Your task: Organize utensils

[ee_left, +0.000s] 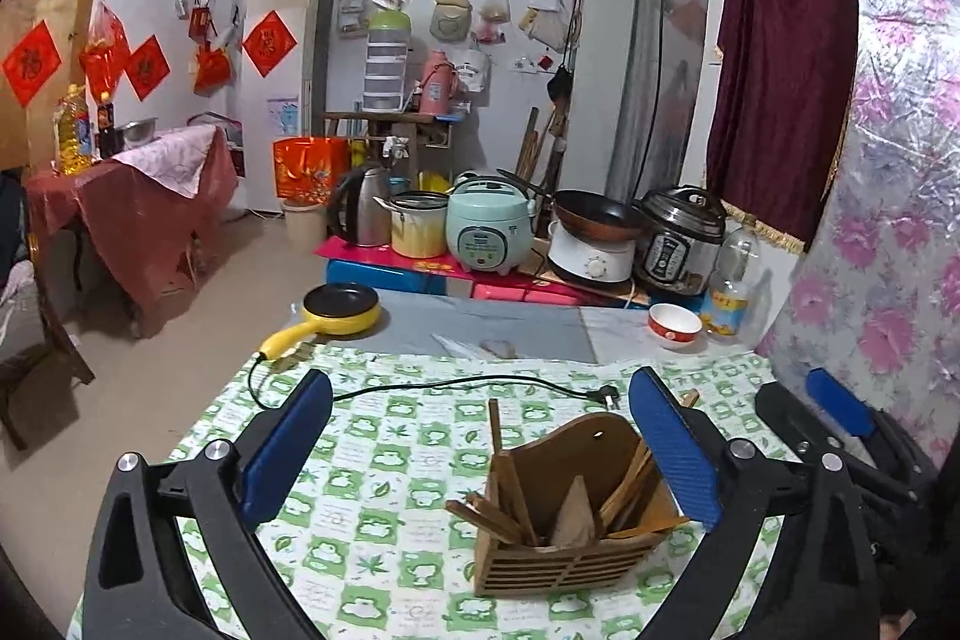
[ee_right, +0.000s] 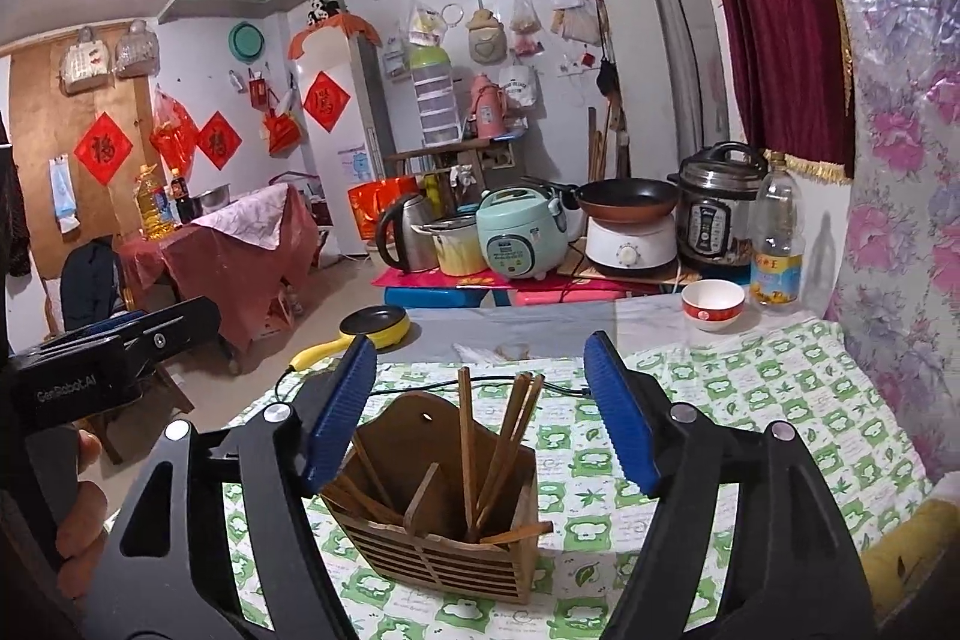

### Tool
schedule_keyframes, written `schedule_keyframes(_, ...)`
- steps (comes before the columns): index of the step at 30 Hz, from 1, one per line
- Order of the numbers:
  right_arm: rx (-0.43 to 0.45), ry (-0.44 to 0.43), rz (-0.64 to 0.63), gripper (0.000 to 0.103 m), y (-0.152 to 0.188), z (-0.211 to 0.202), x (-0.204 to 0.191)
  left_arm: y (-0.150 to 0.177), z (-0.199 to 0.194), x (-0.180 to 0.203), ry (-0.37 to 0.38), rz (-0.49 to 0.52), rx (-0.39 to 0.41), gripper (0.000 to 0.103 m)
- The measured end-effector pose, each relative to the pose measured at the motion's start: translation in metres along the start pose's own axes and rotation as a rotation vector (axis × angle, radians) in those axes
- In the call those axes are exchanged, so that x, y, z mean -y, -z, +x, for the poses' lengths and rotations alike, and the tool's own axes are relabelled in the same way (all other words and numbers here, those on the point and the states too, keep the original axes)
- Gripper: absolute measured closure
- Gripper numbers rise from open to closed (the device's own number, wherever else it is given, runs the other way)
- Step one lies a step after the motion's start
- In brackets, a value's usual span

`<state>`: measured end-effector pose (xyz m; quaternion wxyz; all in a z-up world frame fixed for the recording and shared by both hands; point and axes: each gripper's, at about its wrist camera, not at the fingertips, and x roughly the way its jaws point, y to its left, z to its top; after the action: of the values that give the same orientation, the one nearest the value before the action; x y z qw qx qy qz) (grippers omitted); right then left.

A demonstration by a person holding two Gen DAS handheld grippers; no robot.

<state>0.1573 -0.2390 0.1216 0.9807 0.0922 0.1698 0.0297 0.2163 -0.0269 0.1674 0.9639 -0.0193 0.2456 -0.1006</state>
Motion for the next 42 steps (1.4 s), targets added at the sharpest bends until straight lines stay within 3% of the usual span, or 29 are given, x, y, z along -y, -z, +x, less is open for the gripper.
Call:
schedule_keyframes(10, 0.076, 0.036, 0.009, 0.022, 0.0, -0.056, 0.0, 0.015, -0.026, -0.001, 0.0, -0.014, 0.014, 0.006)
schedule_keyframes(15, 0.087, 0.049, -0.022, 0.012, 0.01, -0.071, -0.01, 0.065, -0.023, -0.008, -0.023, -0.016, 0.001, 0.006)
schedule_keyframes(19, 0.095, 0.088, -0.04, 0.006, 0.05, -0.073, -0.007, 0.104, -0.007, -0.016, -0.059, -0.01, -0.048, 0.006)
schedule_keyframes(21, 0.049, 0.119, -0.061, 0.006, 0.073, -0.063, -0.005, 0.12, 0.001, -0.019, -0.08, 0.012, -0.082, 0.006)
schedule_keyframes(26, -0.219, 0.133, -0.112, 0.006, 0.127, -0.016, 0.008, 0.154, 0.019, -0.034, -0.1, 0.021, -0.198, 0.006)
schedule_keyframes(32, -0.422, 0.135, -0.141, 0.006, 0.169, 0.011, 0.016, 0.187, 0.039, -0.04, -0.135, 0.08, -0.315, 0.006)
schedule_keyframes(38, -0.549, 0.14, -0.136, 0.006, 0.196, 0.027, 0.028, 0.214, 0.066, -0.039, -0.1, 0.103, -0.479, 0.006)
schedule_keyframes(42, -0.58, 0.138, -0.131, 0.006, 0.2, 0.03, 0.028, 0.227, 0.077, -0.034, -0.124, 0.141, -0.532, 0.006)
